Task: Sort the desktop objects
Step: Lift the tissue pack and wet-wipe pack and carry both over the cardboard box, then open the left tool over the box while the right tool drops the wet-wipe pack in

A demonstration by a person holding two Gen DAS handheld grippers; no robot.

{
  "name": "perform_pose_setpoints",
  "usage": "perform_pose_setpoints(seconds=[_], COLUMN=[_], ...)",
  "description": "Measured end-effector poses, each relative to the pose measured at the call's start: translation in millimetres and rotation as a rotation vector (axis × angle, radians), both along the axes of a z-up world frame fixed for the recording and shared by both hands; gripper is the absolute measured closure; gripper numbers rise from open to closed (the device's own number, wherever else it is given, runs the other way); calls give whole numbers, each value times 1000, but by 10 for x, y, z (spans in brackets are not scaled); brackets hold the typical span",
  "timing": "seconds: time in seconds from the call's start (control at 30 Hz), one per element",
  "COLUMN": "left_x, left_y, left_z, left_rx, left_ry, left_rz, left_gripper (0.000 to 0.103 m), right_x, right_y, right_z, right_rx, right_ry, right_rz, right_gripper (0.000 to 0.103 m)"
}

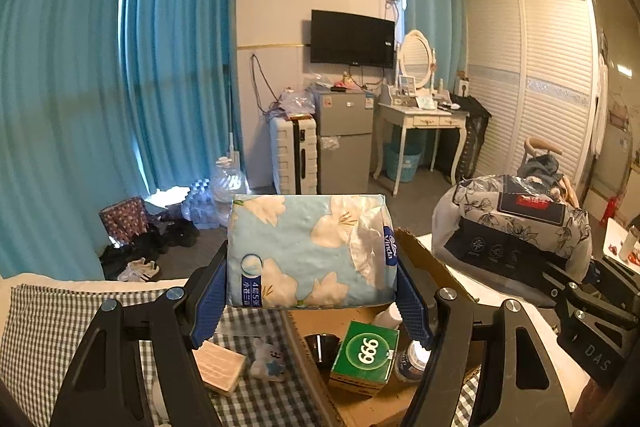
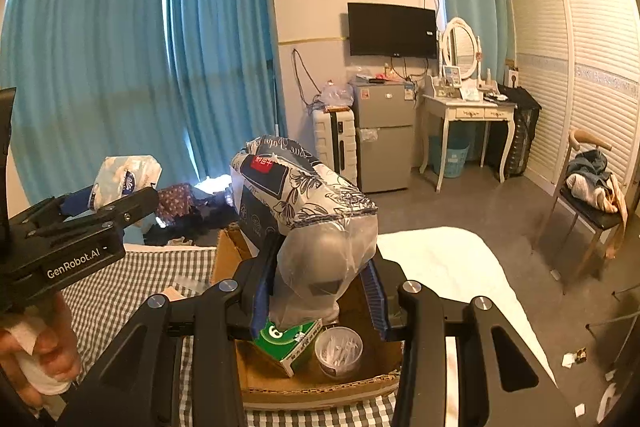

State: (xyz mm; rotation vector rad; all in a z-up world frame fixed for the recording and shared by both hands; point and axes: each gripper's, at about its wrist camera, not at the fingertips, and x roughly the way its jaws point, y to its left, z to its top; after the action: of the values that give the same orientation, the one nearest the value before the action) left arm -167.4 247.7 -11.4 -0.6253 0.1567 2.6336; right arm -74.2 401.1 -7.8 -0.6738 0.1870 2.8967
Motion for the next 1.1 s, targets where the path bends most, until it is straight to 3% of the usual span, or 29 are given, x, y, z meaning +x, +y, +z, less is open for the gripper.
perform_pose_setpoints(seconds=[0.37,0.8,1.1], left_x=[-257,-838,-1126], left_y=[335,637,897], left_z=[-378,-987,-1402], left_rx=[-41,-109,-227], left_ry=[-63,-220,-332], left_rz=[-41,-65,-72], left_gripper=[28,28,28], right_x=[-281,-870,-1224], right_y=[250,375,279], right_z=[-360,-986,-1247], right_rx=[-47,-45,-16], right_ry=[-80,-235,-328], right_rz=[-25,-30,-6], right_gripper=[64,64,63])
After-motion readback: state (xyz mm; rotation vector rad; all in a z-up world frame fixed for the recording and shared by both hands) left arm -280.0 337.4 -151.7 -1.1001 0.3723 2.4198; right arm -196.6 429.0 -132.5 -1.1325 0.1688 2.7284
